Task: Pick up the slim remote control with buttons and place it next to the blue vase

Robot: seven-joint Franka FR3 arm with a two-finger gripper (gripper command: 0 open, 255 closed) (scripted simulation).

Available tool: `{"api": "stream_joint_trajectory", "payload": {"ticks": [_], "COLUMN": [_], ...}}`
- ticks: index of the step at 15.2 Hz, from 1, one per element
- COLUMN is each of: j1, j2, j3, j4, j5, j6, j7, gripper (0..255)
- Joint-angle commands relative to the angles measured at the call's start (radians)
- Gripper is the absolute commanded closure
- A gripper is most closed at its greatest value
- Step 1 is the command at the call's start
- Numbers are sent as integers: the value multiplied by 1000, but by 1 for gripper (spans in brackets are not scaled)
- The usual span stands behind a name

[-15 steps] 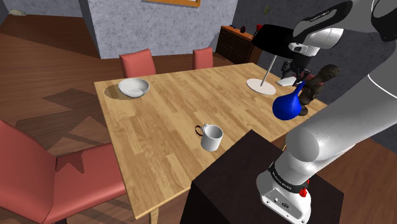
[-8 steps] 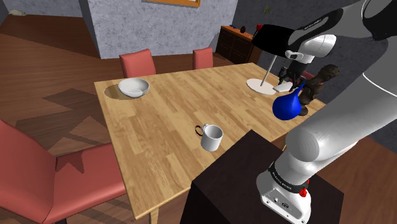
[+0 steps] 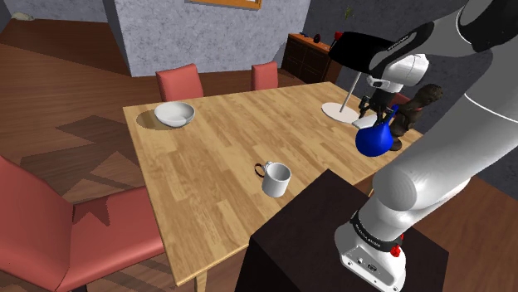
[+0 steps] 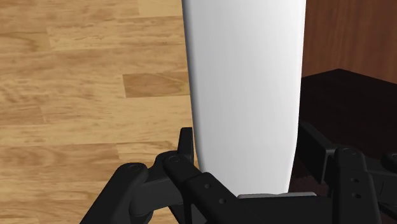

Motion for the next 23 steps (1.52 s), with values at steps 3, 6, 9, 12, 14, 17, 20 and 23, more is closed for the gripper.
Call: {"api": "stream_joint_trajectory", "payload": {"ticks": [3,6,9,12,14,17,20,23], "j1": [1,-1,-5,-11,-17,-30,-46,-65], "j2": [47,83,121,161,188,230,271,313], "j3": [-3,-1,3,13,21,39,61,87], "j4": [-18,-31,-42,-51,-55,-59,-61,-60], "j5": [41,76,114,157,188,235,284,333], "j6": [56,95,134,172,196,231,264,296], "j7": [-30,-54,-82,-112,-134,-167,-202,-236], "gripper": [255,255,255,255,255,255,255,255]}}
